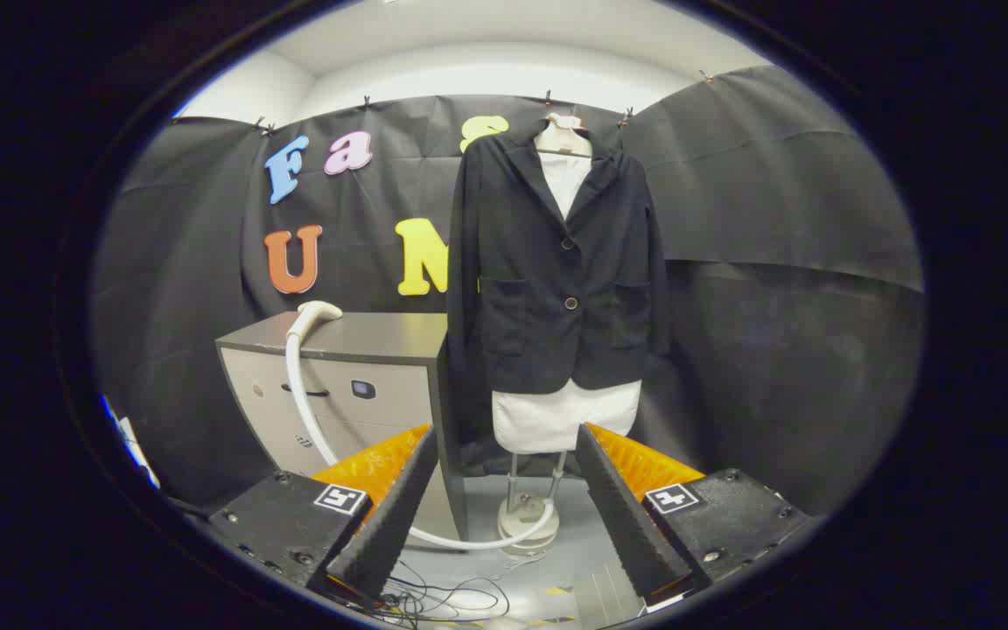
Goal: Iron the clothes twice with a garment steamer, once on the left side and once on the right side.
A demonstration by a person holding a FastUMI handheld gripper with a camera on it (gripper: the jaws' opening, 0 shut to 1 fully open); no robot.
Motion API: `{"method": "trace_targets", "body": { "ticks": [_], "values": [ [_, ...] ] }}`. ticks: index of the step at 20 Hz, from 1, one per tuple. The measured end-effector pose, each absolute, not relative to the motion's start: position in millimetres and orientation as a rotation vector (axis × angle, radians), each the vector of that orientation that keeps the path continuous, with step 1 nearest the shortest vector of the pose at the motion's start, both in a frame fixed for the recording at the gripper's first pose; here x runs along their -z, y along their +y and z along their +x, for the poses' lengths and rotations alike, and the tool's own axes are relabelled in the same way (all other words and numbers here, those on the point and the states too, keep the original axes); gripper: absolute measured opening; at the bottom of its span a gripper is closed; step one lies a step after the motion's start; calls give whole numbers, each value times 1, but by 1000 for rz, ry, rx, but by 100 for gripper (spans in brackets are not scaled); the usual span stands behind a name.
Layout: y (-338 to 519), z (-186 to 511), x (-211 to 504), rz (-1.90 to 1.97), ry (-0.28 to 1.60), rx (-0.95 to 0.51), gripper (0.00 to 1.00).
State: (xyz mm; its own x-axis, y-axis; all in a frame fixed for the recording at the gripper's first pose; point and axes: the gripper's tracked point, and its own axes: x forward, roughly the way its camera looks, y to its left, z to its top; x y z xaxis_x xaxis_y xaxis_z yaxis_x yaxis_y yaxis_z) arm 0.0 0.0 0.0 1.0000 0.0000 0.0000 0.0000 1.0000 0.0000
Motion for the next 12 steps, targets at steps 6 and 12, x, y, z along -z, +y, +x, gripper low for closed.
{"method": "trace_targets", "body": {
  "ticks": [6, 12],
  "values": [
    [6, 4, 6, -15, 14, -13, 100],
    [2, 10, -1, 24, 6, -4, 100]
  ]
}}
